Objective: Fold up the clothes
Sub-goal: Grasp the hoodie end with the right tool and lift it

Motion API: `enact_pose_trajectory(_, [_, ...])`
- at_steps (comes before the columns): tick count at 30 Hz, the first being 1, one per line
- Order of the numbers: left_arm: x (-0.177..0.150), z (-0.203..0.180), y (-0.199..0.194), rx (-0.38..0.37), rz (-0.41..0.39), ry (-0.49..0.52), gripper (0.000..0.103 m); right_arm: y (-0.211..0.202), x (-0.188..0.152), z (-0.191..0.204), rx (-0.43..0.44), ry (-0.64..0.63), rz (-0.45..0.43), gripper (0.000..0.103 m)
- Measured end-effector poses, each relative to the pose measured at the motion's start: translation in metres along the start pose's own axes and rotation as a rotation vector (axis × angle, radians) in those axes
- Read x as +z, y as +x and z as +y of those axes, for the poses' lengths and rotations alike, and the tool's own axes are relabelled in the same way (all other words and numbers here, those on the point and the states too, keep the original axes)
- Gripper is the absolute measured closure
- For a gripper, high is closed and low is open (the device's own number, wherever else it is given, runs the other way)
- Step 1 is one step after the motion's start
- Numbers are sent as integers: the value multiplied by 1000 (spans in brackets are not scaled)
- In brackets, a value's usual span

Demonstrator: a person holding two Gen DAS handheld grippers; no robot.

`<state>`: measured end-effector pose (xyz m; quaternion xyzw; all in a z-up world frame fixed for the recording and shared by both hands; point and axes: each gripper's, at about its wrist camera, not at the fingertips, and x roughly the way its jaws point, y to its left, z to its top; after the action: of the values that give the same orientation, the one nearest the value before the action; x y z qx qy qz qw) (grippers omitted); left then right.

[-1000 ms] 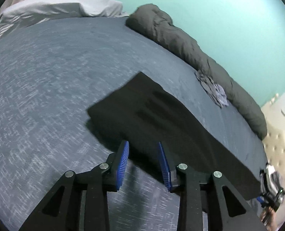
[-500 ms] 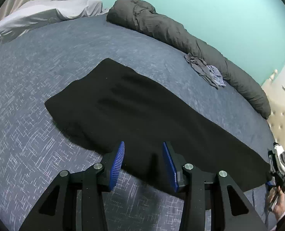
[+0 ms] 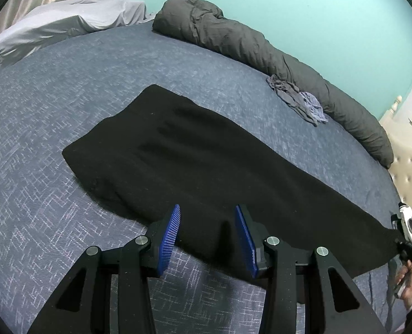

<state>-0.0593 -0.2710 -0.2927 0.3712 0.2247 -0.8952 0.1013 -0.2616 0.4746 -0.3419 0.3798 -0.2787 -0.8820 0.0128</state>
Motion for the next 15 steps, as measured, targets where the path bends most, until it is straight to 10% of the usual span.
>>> enact_pose_trajectory(15, [-1,3,-11,33,-19,31,58,-86,88,67,-33,-160,-106,95])
